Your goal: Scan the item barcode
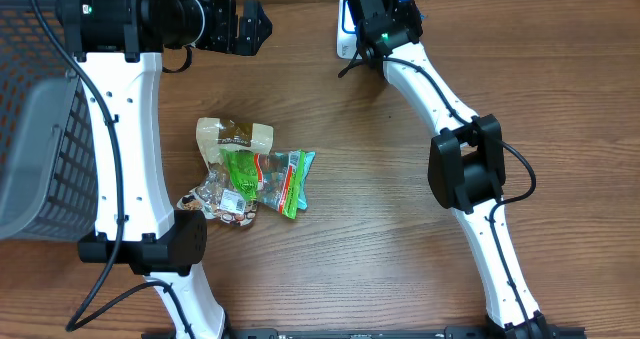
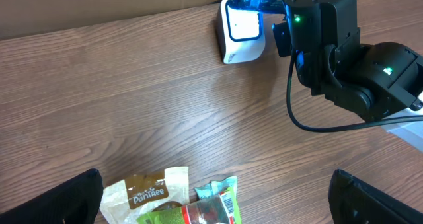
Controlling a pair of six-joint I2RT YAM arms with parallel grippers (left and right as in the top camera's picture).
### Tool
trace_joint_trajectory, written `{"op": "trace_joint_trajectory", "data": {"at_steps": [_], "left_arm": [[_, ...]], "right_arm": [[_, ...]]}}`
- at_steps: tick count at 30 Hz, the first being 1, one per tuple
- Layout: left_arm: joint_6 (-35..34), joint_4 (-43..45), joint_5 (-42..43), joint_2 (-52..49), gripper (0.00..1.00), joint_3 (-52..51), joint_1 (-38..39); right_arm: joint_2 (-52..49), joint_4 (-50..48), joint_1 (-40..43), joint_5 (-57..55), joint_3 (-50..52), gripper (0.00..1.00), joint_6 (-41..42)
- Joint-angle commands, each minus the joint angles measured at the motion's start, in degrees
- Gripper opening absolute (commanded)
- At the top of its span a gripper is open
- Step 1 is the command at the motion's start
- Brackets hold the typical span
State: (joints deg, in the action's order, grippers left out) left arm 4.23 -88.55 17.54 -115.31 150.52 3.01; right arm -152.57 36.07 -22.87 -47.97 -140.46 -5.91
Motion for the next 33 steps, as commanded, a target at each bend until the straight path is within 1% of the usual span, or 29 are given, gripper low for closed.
{"op": "trace_joint_trajectory", "data": {"at_steps": [1,14,20,24,31,33], "left_arm": [[-0.37,0.09,-0.13,-0.66,1.00,0.35,0.39],[-0.37,0.07,-0.13,-0.66,1.00,0.35,0.39],[-0.37,0.09,-0.13,-0.66,1.00,0.35,0.39],[-0.37,0.09,-0.13,-0.66,1.00,0.35,0.39],[-0.37,0.09,-0.13,-0.66,1.00,0.35,0.39],[-0.37,0.09,-0.13,-0.66,0.99,0.35,0.39]], "right_arm": [[0.07,-0.61,0.07,-0.33,-0.87,0.04,1.49],[0.07,-1.73,0.07,-0.35,-0.87,0.04,1.46],[0.07,-5.60,0.09,-0.28,-0.87,0.04,1.44],[0.07,-5.97,0.09,0.74,-0.87,0.04,1.44],[0.07,-4.09,0.04,0.70,-0.87,0.04,1.42],[0.55,0.04,-0.68,0.74,-1.03,0.04,-0.20]]}}
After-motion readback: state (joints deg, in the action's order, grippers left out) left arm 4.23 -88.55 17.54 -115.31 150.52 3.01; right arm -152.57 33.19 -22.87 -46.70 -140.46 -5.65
